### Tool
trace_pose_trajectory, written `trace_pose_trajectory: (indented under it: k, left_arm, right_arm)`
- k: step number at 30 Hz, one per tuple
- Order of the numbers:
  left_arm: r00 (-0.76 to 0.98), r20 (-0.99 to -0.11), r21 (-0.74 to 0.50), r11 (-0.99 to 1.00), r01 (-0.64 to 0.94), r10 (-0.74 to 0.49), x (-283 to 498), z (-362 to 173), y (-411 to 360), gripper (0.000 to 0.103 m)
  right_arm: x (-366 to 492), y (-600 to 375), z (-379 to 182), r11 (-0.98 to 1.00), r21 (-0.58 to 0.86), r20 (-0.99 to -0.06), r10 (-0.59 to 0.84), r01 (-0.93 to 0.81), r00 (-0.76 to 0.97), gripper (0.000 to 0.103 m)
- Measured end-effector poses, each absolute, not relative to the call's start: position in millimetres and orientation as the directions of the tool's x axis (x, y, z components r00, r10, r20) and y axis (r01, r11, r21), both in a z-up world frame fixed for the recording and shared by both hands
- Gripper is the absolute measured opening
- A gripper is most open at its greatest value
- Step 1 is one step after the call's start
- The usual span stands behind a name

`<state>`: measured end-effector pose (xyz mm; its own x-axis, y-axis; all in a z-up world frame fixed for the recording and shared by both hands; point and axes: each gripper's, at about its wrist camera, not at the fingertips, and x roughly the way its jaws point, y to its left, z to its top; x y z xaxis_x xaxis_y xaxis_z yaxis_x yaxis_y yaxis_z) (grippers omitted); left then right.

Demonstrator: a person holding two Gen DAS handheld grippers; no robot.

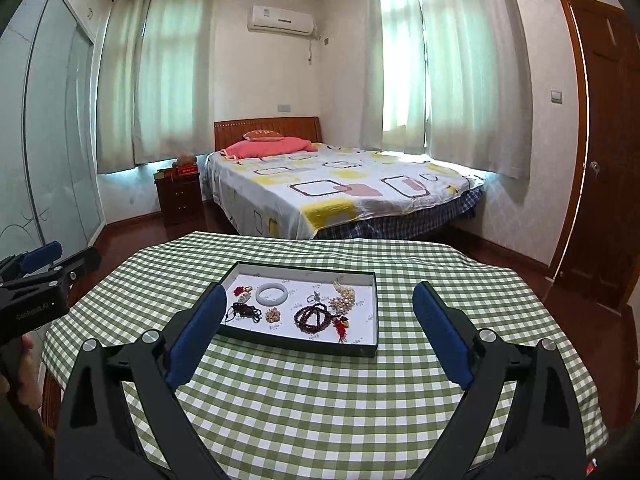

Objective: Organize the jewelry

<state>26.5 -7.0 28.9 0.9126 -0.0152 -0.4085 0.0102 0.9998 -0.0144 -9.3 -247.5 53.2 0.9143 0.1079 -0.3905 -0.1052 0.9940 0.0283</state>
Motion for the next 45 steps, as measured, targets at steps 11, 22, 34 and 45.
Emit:
trace_pose_trajectory:
  k: [11,22,34,45]
  left_arm:
    - [0.916,-0.4,-0.023,1.0,0.006,-0.015,23.1,29.5,-4.9,0.085]
    - [0.915,-0.404,-0.024,1.0,0.003,-0.012,21.6,28.2,-4.6,0.085]
    - [0.911,-0.412,-0.034,0.999,-0.003,-0.011,22.0,27.2,-2.4,0.085]
    - [0.914,-0.406,-0.031,0.999,0.005,-0.018,20.6,28.6,-4.5,0.085]
  right_arm:
    - [-10.8,-244.9,52.5,0.994,0.026,-0.384,0.106,-0.104,0.917,0.092]
    - [-11.2,-245.5,52.2,0.994,0.025,-0.381,0.105,-0.104,0.919,0.092]
    - [-11.6,-243.9,51.4,0.994,0.024,-0.382,0.106,-0.104,0.918,0.092]
    - [-11.9,-241.5,49.3,0.994,0.024,-0.386,0.107,-0.106,0.916,0.092]
